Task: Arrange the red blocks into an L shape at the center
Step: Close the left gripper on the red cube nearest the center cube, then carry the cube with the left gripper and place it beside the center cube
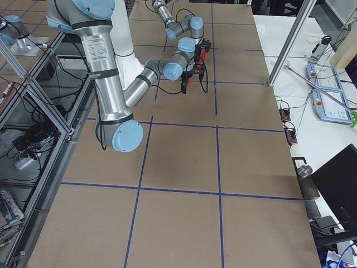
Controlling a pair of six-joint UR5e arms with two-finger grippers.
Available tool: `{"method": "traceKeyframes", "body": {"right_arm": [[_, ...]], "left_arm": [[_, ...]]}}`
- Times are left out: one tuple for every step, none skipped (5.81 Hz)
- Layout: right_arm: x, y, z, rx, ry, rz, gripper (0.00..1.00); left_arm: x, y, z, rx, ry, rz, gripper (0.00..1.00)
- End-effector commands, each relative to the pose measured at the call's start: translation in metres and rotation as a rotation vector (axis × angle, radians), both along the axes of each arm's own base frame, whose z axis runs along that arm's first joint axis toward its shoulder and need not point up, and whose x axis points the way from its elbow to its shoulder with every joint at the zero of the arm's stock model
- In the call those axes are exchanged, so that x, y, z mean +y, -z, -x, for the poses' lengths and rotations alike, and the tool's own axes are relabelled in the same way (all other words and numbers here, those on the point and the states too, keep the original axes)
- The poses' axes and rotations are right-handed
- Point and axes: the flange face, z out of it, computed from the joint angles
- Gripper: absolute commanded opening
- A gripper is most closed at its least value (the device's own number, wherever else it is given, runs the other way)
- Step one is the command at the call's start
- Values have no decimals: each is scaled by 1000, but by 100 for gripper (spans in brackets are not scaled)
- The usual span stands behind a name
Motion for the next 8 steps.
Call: {"method": "traceKeyframes", "body": {"right_arm": [[0,-1,0,1,-1,1,100],[0,-2,-1,3,1,0,100],[-1,-3,-3,4,-2,2,100],[1,4,-6,-7,-16,1,100],[-1,-2,-5,5,-19,6,100],[0,-1,-5,4,-19,5,100],[1,-2,-6,4,-20,6,100],[0,-2,-6,4,-22,7,100]], "left_arm": [[0,5,-1,18,2,-11,6],[-3,30,-3,45,34,-11,0],[-14,61,-10,55,88,-39,0],[-29,71,-32,42,178,26,0],[-30,85,-41,50,201,57,0],[-19,92,-54,55,199,78,0],[-4,99,-69,53,210,103,0],[11,99,-81,51,223,121,0]]}}
